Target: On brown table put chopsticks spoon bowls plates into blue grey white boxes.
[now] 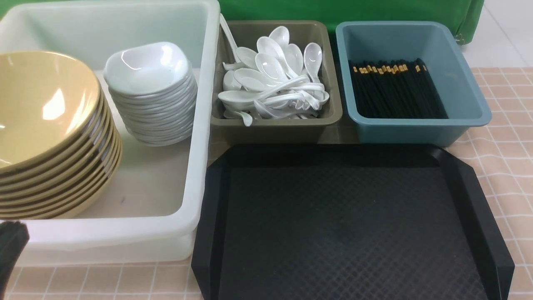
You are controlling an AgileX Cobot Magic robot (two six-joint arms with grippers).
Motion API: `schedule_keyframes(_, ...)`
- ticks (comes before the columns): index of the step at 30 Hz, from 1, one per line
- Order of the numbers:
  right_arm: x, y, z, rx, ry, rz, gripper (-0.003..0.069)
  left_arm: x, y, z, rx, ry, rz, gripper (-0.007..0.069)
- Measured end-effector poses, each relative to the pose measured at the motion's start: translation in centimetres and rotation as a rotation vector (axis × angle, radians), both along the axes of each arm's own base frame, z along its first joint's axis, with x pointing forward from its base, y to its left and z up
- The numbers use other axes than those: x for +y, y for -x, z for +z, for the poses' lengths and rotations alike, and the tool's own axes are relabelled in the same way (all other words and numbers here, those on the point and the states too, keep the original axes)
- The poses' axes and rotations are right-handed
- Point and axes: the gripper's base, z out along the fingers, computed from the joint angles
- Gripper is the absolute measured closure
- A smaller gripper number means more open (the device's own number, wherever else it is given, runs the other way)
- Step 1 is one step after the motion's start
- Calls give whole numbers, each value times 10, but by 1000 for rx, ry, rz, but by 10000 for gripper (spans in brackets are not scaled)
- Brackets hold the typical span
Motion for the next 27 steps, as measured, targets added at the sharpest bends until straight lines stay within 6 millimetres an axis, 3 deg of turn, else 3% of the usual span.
schedule_keyframes(6,0,0,0,0,0,0,610,7,-7,-51,-205,62,153,623)
schedule_keyframes(12,0,0,0,1,0,0,607,11,-2,-60,-180,154,224,623)
schedule_keyframes(18,0,0,0,1,0,0,601,10,1,-79,33,117,225,623)
schedule_keyframes(27,0,0,0,1,0,0,589,10,1,-80,44,76,203,623)
